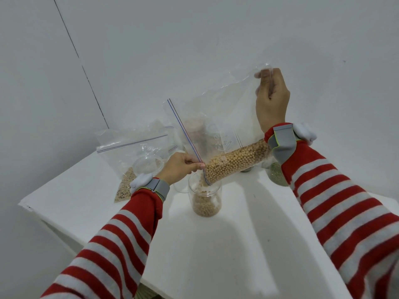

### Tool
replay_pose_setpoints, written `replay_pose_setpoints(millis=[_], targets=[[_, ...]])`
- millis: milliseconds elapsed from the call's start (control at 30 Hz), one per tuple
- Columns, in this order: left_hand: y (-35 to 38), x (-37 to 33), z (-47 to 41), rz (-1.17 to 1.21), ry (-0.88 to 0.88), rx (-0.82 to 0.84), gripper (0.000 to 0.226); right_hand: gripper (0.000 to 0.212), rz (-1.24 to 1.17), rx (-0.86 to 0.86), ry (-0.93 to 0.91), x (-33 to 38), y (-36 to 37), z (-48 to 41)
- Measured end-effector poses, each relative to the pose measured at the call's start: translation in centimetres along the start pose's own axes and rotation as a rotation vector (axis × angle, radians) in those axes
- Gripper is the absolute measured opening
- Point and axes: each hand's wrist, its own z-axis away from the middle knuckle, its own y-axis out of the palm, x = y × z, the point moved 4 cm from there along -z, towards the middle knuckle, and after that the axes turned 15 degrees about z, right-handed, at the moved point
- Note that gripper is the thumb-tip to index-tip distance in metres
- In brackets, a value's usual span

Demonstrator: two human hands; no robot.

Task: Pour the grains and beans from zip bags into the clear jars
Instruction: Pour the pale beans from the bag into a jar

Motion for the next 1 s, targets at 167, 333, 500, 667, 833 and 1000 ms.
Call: replay_pose_setpoints(millis=[167, 333, 500, 667, 833, 1000], targets=[[0.0, 0.08, -0.15, -0.015, 0.002, 0.0, 0.012, 0.024, -0.015, 0.014, 0.001, -0.35, 0.18, -0.04], [0.01, -0.1, -0.05, -0.013, 0.001, 0.006, 0.01, 0.023, -0.004, 0.006, -0.006, -0.25, 0.16, -0.1], [0.04, -0.45, 0.01, -0.008, 0.016, -0.001, 0.003, 0.024, -0.008, 0.014, -0.004, -0.25, 0.24, -0.19], [-0.01, -0.38, 0.06, -0.008, 0.015, 0.001, 0.005, 0.024, -0.003, 0.016, -0.017, -0.27, 0.34, -0.24], [-0.07, -0.37, 0.0, -0.014, 0.011, 0.001, 0.009, 0.021, 0.013, 0.0, -0.035, 0.08, 0.28, -0.29], [-0.18, -0.46, -0.07, -0.024, 0.017, -0.001, 0.009, 0.021, 0.03, -0.01, -0.034, 0.23, 0.19, -0.42]])
